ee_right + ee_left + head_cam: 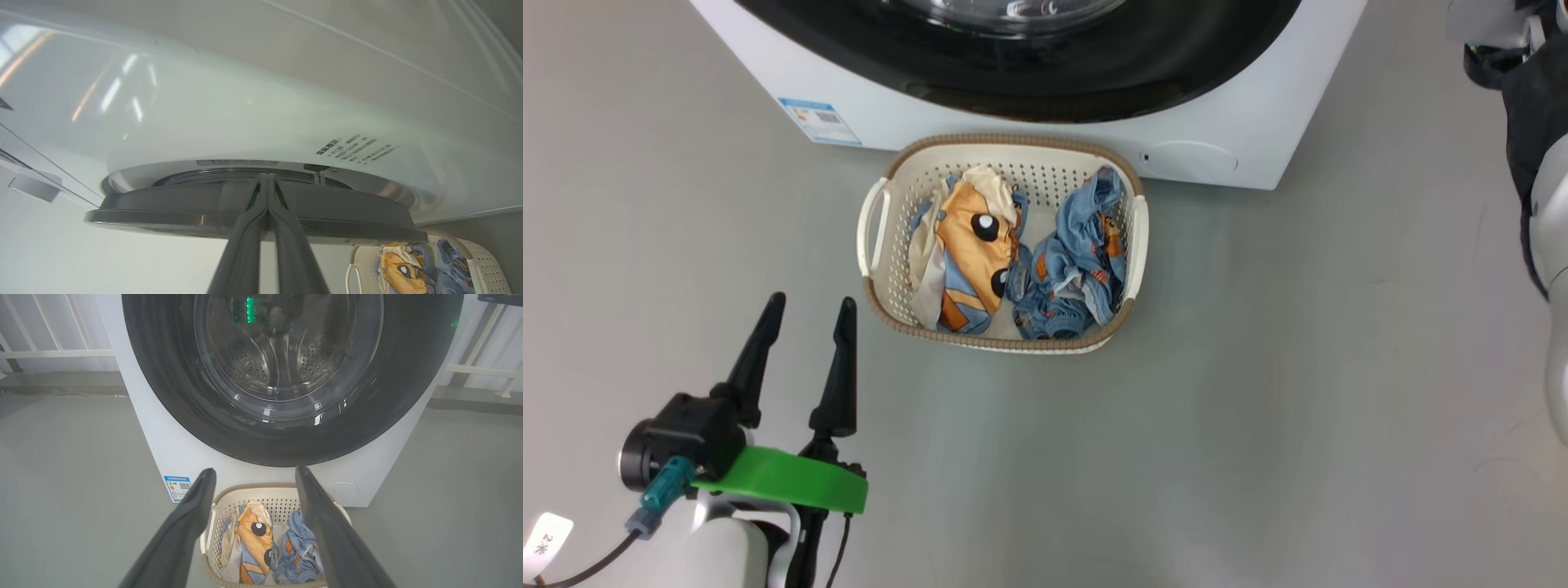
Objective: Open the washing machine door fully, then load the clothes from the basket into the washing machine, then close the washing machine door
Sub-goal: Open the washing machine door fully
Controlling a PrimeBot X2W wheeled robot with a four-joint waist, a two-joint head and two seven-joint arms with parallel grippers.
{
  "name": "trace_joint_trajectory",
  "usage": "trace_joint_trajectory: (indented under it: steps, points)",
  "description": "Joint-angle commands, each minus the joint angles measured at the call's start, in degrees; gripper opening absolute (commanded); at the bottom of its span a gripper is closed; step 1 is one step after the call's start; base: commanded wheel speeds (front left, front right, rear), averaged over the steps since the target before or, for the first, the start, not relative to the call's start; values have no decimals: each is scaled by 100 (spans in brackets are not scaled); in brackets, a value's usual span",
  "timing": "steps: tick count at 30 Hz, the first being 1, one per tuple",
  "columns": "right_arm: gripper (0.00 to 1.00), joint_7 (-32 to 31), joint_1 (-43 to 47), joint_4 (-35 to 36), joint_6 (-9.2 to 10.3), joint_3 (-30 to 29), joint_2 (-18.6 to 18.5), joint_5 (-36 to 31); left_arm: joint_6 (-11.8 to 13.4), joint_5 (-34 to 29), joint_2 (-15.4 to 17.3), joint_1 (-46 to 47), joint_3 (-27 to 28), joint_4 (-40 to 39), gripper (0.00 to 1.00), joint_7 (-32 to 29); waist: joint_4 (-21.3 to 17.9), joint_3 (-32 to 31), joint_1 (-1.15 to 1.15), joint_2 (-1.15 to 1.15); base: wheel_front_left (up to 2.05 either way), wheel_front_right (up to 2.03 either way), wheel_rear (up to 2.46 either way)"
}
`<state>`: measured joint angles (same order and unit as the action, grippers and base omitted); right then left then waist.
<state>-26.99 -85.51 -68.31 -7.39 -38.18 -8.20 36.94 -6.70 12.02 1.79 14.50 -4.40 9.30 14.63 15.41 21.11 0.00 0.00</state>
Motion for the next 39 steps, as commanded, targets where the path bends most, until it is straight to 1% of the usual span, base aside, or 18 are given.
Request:
trace_joint_trajectory:
  steps: [1, 8, 15, 23, 34, 39]
  points:
    - [0, -39, -404, -33, -10, -21, 43, -196, 71, 64, 110, 144, 147, -180, 100, 37, 63, 125, 0, 0, 0, 0, 0]
    - [0, 35, -798, -344, -10, -180, -70, -567, 137, 234, 110, 231, 58, -303, 100, 37, 153, 309, 0, 0, 0, 0, 0]
    - [0, -17, -996, -478, -10, -249, -19, -869, 168, 235, 110, 306, 7, -453, 100, 37, 223, 446, 0, 0, 0, 0, 0]
    - [0, -58, -1083, -537, -10, -407, 66, -1163, 249, 318, 109, 363, -129, -486, 100, 37, 314, 548, 0, 0, 0, 0, 0]
    - [0, 4, -1226, -558, -10, -707, 62, -1571, 241, 413, 109, 391, -149, -488, 100, 37, 433, 675, 0, 0, 0, 0, 0]
    - [0, -149, -1243, -562, -10, -892, 89, -1784, 280, 462, 109, 417, -184, -534, 100, 37, 463, 740, 0, 0, 0, 0, 0]
